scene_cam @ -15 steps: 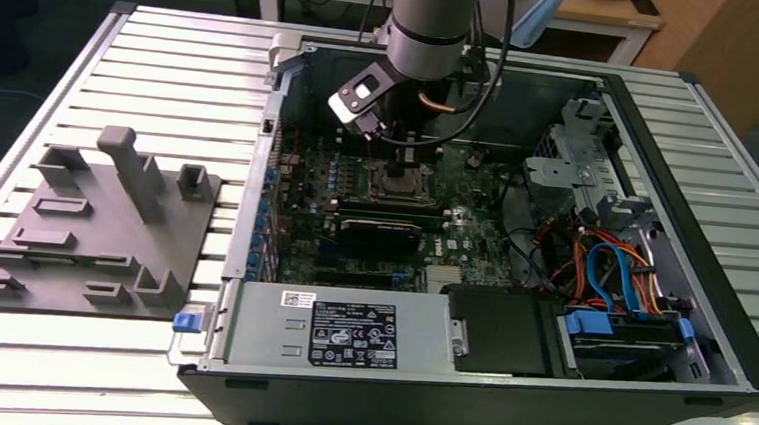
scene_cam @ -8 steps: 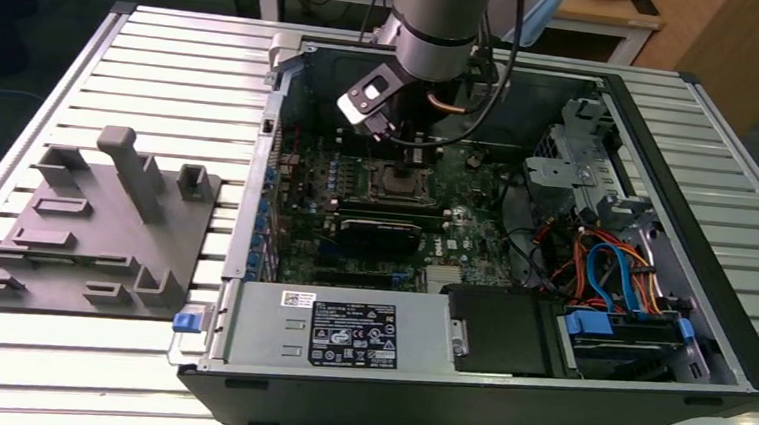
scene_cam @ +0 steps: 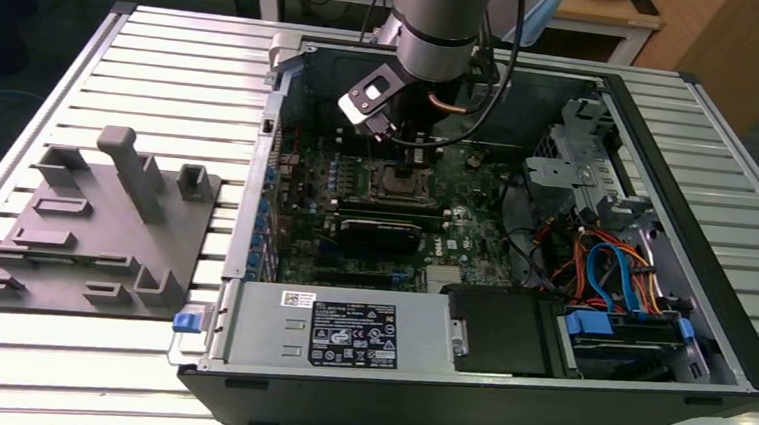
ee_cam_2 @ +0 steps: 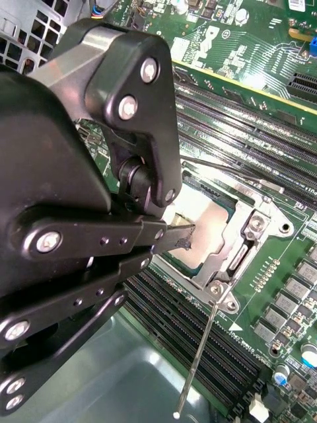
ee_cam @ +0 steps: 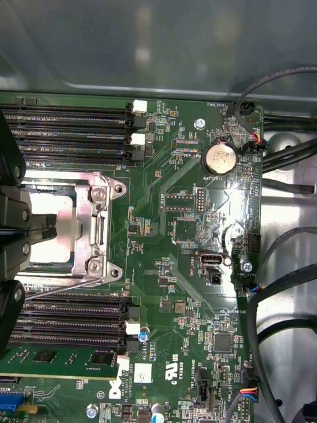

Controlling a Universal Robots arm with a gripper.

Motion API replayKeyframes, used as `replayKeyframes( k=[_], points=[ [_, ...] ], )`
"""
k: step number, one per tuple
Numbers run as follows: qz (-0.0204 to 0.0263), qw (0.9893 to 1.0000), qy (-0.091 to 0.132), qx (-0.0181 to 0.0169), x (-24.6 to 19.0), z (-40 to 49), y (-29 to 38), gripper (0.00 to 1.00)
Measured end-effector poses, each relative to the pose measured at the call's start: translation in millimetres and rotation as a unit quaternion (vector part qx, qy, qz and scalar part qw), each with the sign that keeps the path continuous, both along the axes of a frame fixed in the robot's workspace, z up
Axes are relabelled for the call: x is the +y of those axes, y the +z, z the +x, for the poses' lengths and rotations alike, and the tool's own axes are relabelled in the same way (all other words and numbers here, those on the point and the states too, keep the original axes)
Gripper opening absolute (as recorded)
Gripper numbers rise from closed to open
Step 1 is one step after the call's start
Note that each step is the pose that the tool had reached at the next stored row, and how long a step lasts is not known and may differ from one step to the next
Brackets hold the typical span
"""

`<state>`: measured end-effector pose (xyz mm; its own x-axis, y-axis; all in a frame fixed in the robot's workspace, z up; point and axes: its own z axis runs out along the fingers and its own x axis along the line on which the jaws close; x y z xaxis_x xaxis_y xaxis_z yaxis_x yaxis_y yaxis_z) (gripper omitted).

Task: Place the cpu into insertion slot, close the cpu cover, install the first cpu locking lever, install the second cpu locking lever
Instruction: 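Install the first cpu locking lever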

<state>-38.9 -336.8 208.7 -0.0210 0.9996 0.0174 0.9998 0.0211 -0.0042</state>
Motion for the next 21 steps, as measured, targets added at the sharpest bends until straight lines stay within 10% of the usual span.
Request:
replayKeyframes(
  k=[8,21],
  points=[
    [-0.0008,1.0000,0.000,0.0001,0.0,0.0,1.0,0.10],
    [-0.0012,1.0000,0.000,-0.0001,0.0,-0.7,21.2,0.10]
  ],
)
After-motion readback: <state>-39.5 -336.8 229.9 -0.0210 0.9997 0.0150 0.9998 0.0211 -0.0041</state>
